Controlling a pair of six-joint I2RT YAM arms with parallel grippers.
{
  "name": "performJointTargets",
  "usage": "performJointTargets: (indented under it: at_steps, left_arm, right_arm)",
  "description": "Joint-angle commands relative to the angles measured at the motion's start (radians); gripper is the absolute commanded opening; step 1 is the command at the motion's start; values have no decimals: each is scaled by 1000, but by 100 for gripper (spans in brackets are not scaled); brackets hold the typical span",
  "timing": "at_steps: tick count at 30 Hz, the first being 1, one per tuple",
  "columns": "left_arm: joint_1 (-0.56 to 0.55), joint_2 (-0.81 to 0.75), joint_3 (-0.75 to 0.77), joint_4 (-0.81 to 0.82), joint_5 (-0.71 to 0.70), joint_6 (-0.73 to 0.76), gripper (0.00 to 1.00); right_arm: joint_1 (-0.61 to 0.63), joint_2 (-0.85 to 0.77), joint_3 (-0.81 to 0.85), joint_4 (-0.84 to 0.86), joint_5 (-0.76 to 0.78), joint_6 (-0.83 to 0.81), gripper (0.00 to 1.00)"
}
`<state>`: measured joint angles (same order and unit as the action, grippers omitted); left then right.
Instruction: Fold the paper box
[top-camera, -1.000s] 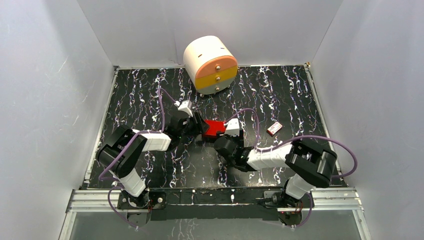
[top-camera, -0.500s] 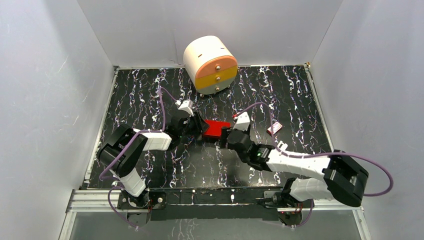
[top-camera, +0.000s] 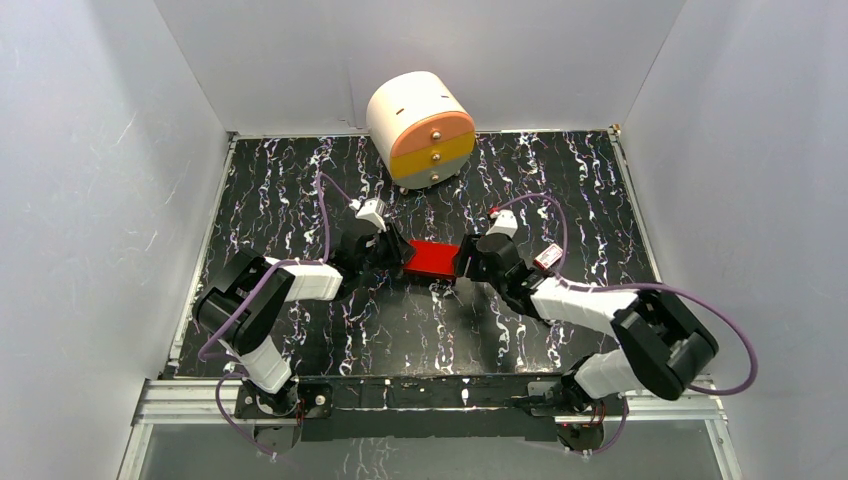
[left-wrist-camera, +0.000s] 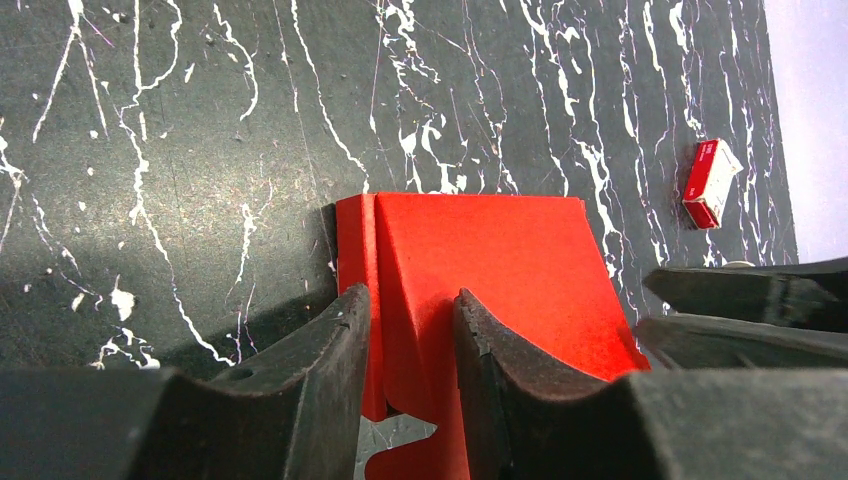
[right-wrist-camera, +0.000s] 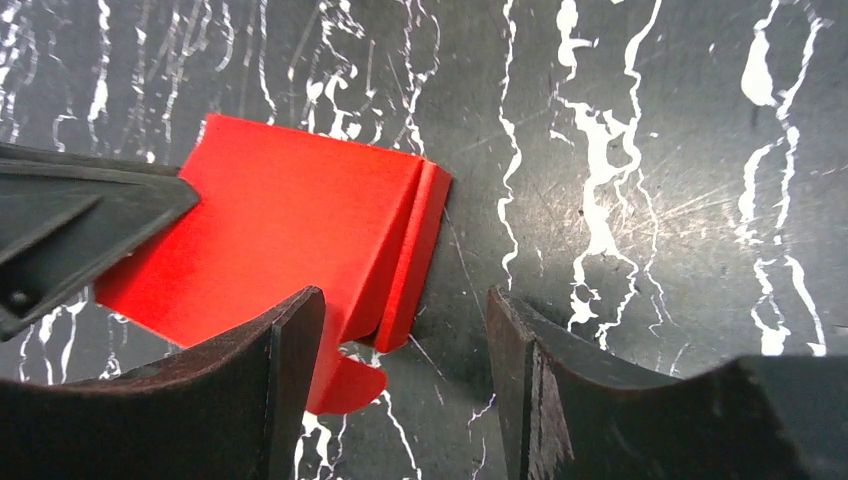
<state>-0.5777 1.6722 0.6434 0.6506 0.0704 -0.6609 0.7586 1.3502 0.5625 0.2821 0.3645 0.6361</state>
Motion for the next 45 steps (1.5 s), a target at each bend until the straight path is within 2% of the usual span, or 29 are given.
performJointTargets:
  at_steps: [1,12,18,22,28,35,40,45]
  left_arm:
    - [3,9,-16,-128,-8,44,32]
    - [2,9,-37,-164,25,60,30]
    - [3,-23,-52,-176,68,43,15]
    - [1,-60,-33,-175,136,-19,12]
    - [-3,-62,-13,-166,234,-112,13]
    - [-3,-82,-5,-243,215,-118,17]
    - [-3,-82,-1,-263,278,-173,25]
    - [-2,-159,17,-383,197,-150,32]
  right_arm:
    - [-27,83,40,81,-80,51,68]
    - [-46,211,-10,153,-168,76,54]
    - [-48,213,-22,150,-178,73,51]
    - [-47,223,-9,142,-186,76,50]
    - [-48,234,-6,148,-194,92,50]
    - [-45,233,-10,153,-197,104,49]
    - [-45,236,-10,160,-194,114,49]
    - [-45,232,-10,153,-181,110,49]
